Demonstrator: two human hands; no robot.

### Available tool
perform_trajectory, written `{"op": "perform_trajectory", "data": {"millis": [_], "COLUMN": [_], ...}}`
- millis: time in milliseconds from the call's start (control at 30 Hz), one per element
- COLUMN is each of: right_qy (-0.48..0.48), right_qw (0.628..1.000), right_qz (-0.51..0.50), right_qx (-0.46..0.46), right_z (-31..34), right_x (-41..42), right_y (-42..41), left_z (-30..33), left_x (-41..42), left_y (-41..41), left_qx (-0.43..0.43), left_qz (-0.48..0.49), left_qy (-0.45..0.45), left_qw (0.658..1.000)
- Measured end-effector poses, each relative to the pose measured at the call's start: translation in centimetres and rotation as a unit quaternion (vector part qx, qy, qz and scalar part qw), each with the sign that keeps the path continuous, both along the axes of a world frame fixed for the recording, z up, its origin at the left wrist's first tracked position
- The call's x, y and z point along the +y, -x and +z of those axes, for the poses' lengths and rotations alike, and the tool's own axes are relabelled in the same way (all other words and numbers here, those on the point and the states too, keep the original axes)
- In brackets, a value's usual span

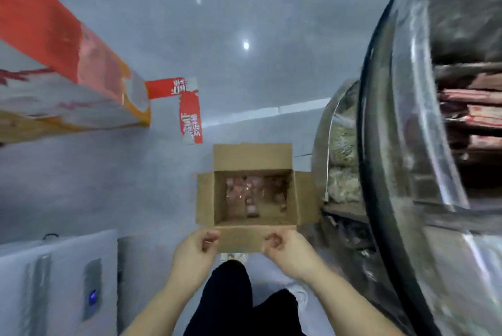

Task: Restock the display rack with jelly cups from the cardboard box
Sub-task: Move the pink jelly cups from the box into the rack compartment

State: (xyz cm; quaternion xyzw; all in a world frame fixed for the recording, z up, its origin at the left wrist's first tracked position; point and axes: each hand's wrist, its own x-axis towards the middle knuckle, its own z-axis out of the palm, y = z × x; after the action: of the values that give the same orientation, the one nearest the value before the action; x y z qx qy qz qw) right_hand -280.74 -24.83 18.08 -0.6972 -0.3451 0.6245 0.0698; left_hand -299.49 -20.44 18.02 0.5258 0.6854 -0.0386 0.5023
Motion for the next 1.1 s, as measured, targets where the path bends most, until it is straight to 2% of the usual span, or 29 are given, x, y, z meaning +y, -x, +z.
{"op": "perform_trajectory", "data": {"millis": [100, 233, 333, 433, 533, 600, 700, 800, 867, 933, 1000, 1100], "right_qy": [0.050, 0.092, 0.109, 0.131, 0.131, 0.129, 0.122, 0.104, 0.087, 0.048, 0.007, -0.068], "right_qw": [0.995, 0.980, 0.975, 0.969, 0.942, 0.934, 0.931, 0.940, 0.971, 0.986, 0.974, 0.947], "right_qz": [0.045, 0.073, 0.064, 0.069, 0.150, 0.186, 0.229, 0.208, 0.084, -0.085, -0.218, -0.312], "right_qx": [-0.073, -0.161, -0.184, -0.197, -0.271, -0.275, -0.257, -0.250, -0.204, -0.134, -0.066, -0.023], "right_z": [-11.3, -24.9, -33.8, -40.0, -43.7, -44.9, -45.3, -44.1, -42.4, -39.6, -35.4, -26.2], "right_x": [1.7, 4.4, 6.0, 7.2, 7.6, 7.7, 7.3, 7.2, 7.2, 6.8, 5.8, 4.0], "right_y": [-0.5, -2.4, -3.0, -2.4, -1.3, -1.1, -1.2, -1.3, -1.4, -1.1, -0.5, 0.5], "left_z": [-9.1, -21.2, -29.8, -37.2, -42.3, -44.5, -46.3, -46.1, -44.3, -41.1, -36.2, -26.3], "left_x": [1.5, 4.8, 6.7, 7.2, 7.1, 6.9, 6.4, 5.9, 5.6, 5.4, 5.1, 4.3], "left_y": [0.1, -2.4, -4.5, -5.9, -6.3, -6.6, -7.2, -7.5, -7.1, -6.3, -5.2, -4.0], "left_qx": [0.052, 0.030, 0.051, 0.077, 0.074, 0.065, 0.080, 0.105, 0.078, 0.030, 0.016, -0.002], "left_qz": [-0.050, -0.104, -0.150, -0.186, -0.133, -0.111, -0.145, -0.127, -0.054, 0.016, 0.010, -0.017], "left_qy": [0.020, 0.038, 0.075, 0.139, 0.204, 0.228, 0.221, 0.213, 0.219, 0.180, 0.096, -0.058], "left_qw": [0.997, 0.993, 0.985, 0.970, 0.967, 0.965, 0.961, 0.963, 0.971, 0.983, 0.995, 0.998]}}
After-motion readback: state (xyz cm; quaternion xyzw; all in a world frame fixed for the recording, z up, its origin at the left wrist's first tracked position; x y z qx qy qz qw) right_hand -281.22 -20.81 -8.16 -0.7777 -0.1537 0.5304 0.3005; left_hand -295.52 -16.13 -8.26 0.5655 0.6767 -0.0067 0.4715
